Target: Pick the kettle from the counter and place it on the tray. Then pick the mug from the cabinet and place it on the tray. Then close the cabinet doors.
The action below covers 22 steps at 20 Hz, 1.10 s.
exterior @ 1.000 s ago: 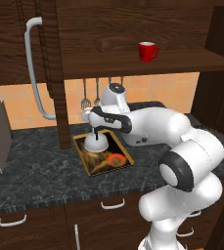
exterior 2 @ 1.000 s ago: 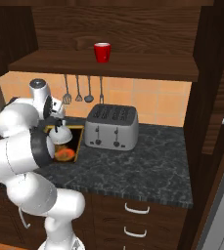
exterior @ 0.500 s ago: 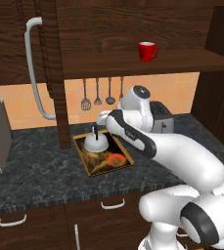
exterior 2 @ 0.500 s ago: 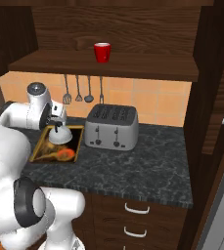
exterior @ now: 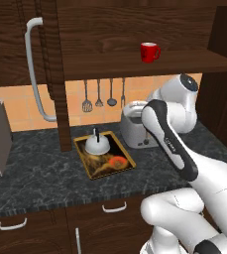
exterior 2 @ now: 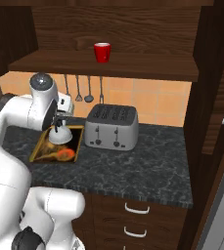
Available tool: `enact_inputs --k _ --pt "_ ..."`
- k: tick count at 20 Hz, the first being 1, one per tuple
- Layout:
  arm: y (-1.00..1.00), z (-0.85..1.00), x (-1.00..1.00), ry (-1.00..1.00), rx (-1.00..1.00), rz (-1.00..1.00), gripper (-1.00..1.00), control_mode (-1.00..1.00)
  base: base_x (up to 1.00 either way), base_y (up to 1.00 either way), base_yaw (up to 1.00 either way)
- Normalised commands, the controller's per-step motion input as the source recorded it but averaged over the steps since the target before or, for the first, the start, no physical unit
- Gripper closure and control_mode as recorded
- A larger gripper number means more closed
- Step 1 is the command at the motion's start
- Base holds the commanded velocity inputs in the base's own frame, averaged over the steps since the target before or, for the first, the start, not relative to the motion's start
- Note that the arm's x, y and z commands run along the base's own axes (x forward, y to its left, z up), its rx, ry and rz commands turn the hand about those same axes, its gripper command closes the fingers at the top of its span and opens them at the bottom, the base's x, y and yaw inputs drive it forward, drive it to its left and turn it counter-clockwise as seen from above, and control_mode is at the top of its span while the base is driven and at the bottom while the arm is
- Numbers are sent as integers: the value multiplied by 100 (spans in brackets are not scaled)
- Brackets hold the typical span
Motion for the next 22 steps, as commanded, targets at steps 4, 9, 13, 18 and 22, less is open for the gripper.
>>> enact_inputs --k 4,9,13,18,22 --pt "-71 100 -8 -6 14 0 -100 -100 0 0 0" --pt "-74 100 2 0 18 0 -100 -100 0 0 0" --pt "-31 39 0 0 3 1 -100 -100 0 0 0" --pt "-2 8 26 3 0 1 -100 -100 0 0 0" --pt "-19 37 65 0 -6 9 -100 -100 0 0 0"
